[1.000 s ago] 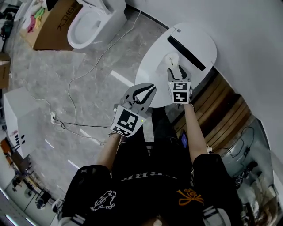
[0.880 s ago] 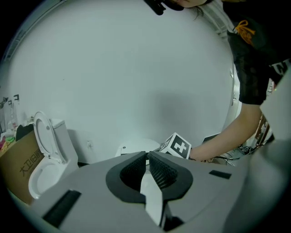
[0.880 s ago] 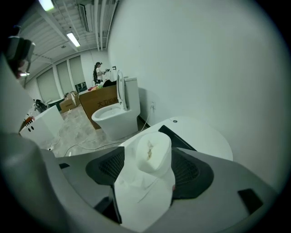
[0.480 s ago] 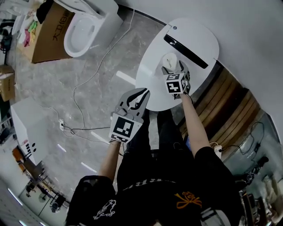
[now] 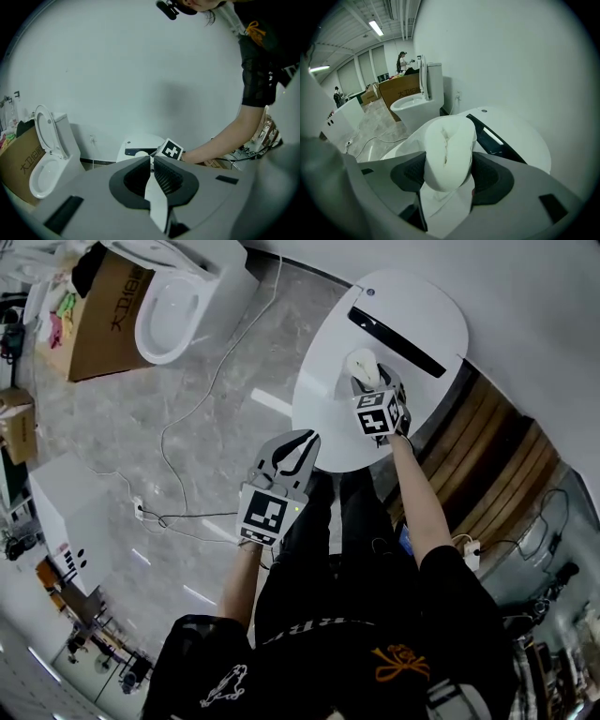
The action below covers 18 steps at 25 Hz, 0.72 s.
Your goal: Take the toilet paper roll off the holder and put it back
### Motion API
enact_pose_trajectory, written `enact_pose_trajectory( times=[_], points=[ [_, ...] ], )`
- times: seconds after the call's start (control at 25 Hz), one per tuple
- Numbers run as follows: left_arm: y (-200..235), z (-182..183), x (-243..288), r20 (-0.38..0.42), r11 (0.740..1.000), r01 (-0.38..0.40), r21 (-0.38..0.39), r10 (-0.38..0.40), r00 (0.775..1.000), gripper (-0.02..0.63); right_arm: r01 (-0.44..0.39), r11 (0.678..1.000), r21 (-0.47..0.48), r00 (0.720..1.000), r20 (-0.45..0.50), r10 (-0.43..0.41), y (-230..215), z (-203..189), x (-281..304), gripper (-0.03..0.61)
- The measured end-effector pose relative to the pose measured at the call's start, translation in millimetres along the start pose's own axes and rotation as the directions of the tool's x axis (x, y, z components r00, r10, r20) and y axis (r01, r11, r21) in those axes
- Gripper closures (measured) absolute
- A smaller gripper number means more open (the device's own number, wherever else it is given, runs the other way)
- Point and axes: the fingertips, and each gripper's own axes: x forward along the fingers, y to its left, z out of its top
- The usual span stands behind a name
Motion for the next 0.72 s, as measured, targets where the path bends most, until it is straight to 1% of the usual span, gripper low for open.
enact_pose_trajectory(
  times=[0.12,0.32,0.52,0.72],
  points=[
    [2,-7,-12,0.008,1.0,0.002,-0.019,-0.002,1.0,0.578,0.009,1.0,0.002,1.0,-0.002,-0.009,3,-1,-10,0.301],
    [9,-23,-43,0.007,1.0,0.0,0.007,0.0,1.0,0.578,-0.003,0.999,0.037,0.999,0.047,0.001,17,10,-38,0.301],
    [10,-38,-83,0.014,1.0,-0.014,0.026,0.013,1.0,0.578,0.012,0.999,0.032,0.994,0.108,-0.016,38,32,-79,0.302],
    [6,-36,-122,0.059,0.999,-0.024,0.037,0.022,0.998,0.578,0.001,0.999,0.037,0.979,0.202,-0.009,65,63,-136,0.304]
  ],
)
